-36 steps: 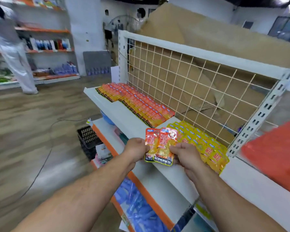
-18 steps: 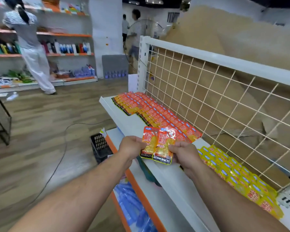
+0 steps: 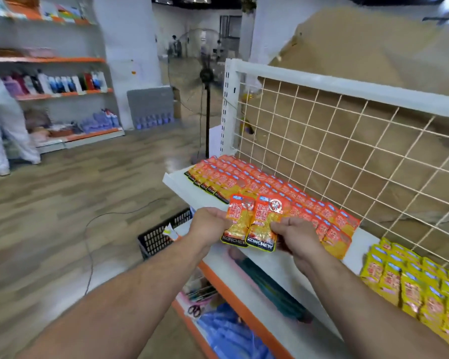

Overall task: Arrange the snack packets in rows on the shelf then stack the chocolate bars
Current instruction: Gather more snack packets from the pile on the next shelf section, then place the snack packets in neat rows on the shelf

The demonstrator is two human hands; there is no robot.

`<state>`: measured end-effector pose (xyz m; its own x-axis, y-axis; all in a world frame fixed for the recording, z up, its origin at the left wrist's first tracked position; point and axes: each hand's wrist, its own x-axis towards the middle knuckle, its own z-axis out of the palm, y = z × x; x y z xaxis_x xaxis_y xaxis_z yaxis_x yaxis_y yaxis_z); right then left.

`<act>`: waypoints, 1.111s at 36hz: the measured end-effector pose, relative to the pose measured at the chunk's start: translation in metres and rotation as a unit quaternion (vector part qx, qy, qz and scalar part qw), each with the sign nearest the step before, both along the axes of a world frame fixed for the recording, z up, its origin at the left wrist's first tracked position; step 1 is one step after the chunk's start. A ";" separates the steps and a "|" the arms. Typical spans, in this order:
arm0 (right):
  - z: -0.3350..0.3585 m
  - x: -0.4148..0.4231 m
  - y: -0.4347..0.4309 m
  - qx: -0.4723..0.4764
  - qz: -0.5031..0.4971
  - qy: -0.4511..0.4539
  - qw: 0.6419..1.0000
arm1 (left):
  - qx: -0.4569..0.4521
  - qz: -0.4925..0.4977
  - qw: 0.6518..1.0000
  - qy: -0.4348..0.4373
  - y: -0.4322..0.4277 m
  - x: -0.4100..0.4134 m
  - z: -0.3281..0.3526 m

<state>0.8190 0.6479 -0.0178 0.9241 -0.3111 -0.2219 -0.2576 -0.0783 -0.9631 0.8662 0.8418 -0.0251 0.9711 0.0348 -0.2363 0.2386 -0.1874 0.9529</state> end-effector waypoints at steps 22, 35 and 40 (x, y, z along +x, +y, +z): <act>-0.029 0.107 -0.006 -0.026 -0.063 0.036 0.997 | 0.129 -0.107 0.986 -0.019 -0.016 0.131 -0.014; -0.036 0.144 -0.016 -0.079 -0.074 0.061 0.992 | 0.345 -0.162 0.923 -0.060 -0.037 0.184 -0.018; -0.039 0.151 -0.015 -0.063 -0.100 0.063 0.991 | 0.425 -0.179 0.882 -0.098 -0.035 0.194 -0.021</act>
<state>0.9699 0.6332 -0.0564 0.8082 -0.5182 -0.2797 -0.3981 -0.1308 -0.9080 1.0606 0.8073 -0.0466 0.9751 -0.1980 -0.0994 -0.1340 -0.8843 0.4473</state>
